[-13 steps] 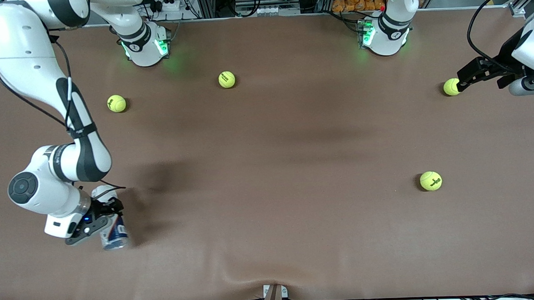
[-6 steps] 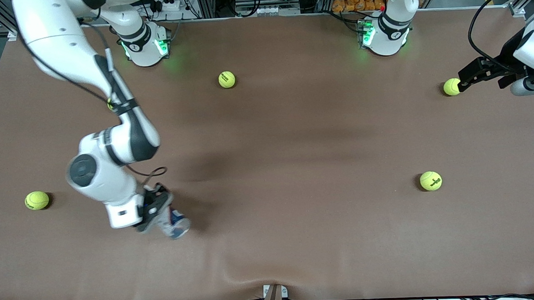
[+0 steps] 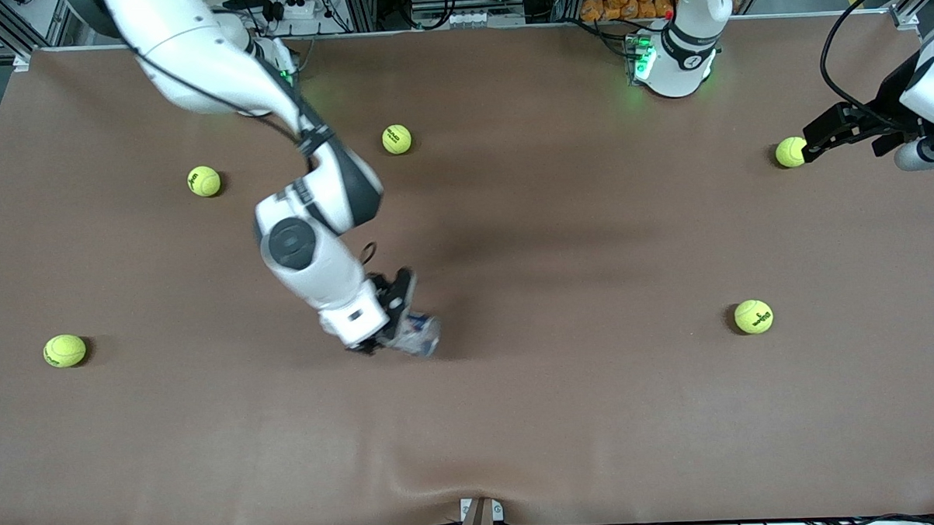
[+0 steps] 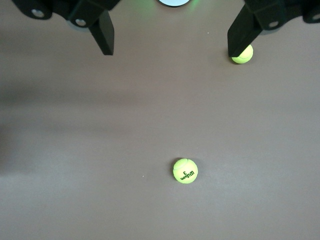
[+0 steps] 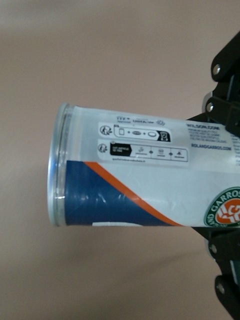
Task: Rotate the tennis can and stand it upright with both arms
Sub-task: 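Carry the can with the right gripper toward the table middle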
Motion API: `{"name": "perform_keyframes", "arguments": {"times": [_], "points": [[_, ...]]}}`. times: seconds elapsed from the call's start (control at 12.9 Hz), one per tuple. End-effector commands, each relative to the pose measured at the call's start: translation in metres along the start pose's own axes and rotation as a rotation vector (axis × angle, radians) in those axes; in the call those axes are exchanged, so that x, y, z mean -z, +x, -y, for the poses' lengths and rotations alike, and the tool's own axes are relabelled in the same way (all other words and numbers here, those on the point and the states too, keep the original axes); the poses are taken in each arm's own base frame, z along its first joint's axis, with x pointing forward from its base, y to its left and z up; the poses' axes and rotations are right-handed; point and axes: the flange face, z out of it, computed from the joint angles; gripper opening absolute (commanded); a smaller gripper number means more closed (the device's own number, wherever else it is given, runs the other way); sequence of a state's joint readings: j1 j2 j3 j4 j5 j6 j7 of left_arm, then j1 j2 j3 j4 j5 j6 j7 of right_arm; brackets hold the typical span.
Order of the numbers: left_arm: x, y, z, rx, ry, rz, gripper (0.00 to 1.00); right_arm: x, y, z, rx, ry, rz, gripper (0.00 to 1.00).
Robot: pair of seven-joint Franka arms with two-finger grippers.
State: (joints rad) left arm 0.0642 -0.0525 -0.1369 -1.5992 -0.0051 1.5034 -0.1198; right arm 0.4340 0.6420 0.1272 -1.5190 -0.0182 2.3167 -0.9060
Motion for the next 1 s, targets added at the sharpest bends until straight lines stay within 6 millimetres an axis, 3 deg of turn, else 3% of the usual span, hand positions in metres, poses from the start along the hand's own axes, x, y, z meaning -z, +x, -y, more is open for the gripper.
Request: {"name": "perform_keyframes", "arguments": {"times": [0.0,0.39,0.77,0.93], "points": [[-0.004,0.004,0.003,-0.012,-0.006,0.016,1.0,0.003,0.059,0.05,0.218,-0.063,0.016,0.71],[-0.019,0.012,0.003,-0.014,-0.007,0.045,1.0,-0.044,0.096,0.087,0.31,-0.084,0.043,0.71],[-0.045,0.021,-0.001,-0.023,-0.005,0.1,1.0,-0.083,0.096,0.092,0.313,-0.115,0.023,0.75],[-0.048,0.024,-0.002,-0.025,-0.011,0.102,1.0,-0.088,0.099,0.093,0.342,-0.146,0.013,0.89]]}}
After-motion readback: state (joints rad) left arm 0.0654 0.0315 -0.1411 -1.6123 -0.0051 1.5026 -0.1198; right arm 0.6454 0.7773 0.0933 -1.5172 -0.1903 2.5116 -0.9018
